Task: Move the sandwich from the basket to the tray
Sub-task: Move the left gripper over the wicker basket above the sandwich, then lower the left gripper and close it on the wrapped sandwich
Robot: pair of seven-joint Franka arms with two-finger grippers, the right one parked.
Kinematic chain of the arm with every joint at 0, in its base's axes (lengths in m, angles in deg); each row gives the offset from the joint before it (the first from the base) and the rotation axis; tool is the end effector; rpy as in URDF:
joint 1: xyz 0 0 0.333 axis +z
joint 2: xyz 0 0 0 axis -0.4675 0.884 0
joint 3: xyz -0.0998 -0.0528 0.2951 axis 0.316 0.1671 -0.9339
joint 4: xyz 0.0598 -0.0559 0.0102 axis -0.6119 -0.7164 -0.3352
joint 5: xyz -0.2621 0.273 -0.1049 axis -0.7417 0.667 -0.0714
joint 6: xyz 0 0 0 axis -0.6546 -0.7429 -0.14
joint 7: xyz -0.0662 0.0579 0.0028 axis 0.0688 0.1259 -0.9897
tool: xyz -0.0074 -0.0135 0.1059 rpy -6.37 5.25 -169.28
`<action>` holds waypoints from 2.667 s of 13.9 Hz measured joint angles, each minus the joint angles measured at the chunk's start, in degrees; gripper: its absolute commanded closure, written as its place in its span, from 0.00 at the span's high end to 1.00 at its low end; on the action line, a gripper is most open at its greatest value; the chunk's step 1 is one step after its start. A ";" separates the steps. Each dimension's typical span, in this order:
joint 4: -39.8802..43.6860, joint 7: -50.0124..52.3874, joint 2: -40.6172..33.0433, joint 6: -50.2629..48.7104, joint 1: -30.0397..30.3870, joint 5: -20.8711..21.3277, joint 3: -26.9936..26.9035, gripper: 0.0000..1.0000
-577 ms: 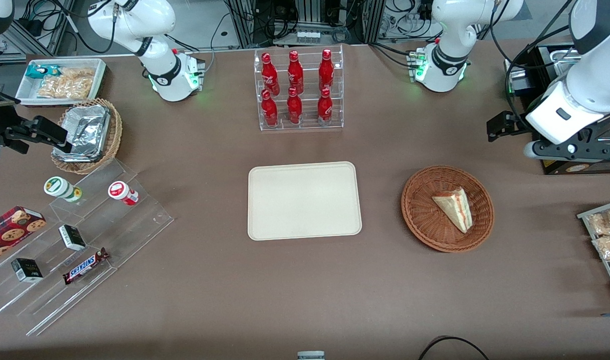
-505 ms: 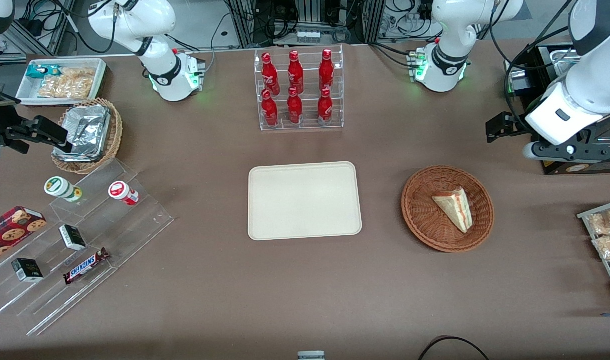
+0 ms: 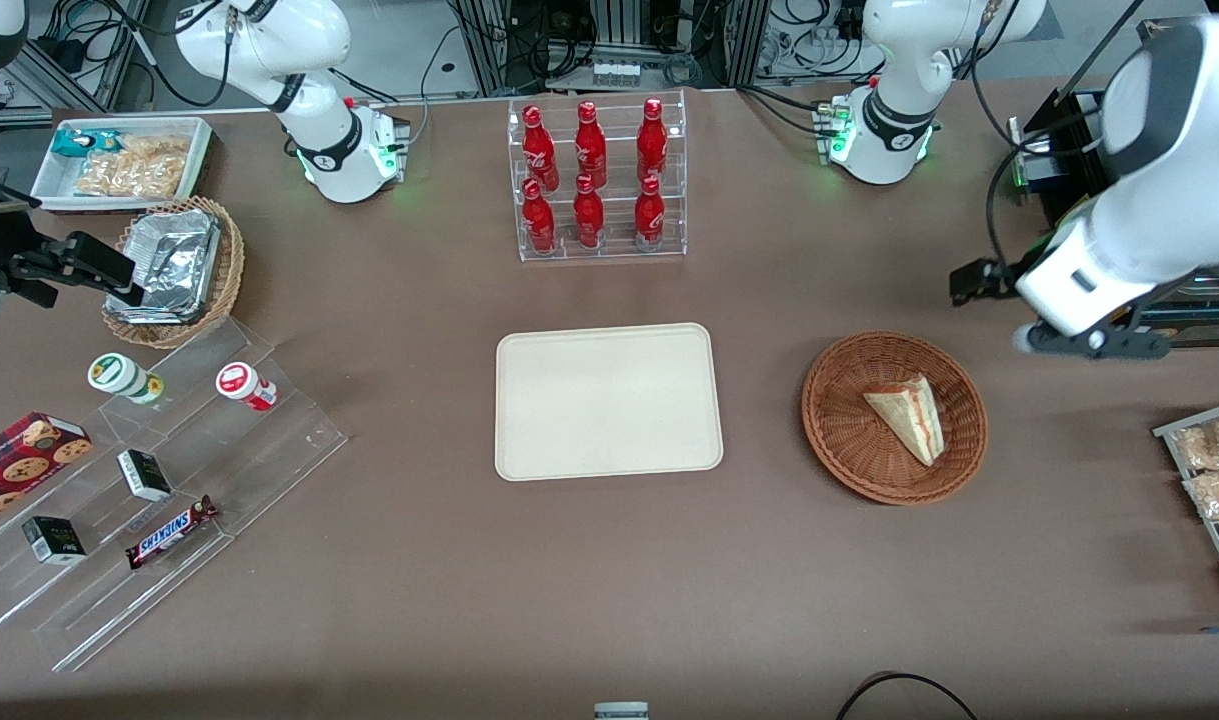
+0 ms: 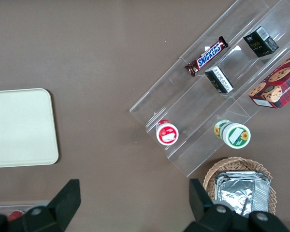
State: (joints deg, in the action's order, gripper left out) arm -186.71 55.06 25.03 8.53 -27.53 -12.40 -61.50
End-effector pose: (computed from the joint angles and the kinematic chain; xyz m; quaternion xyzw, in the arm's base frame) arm 0.5571 -0.0762 0.5073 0.9940 -0.0431 -0.1000 0.0030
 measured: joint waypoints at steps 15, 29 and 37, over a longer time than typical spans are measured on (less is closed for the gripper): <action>-27.76 24.77 3.39 42.30 0.09 0.42 -1.53 1.00; -27.14 42.89 12.01 47.95 0.07 0.43 -1.38 0.18; -20.89 42.70 11.68 38.21 -0.10 0.65 -0.87 0.11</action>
State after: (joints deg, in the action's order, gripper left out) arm -207.60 97.76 36.70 46.73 -27.63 -11.75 -62.36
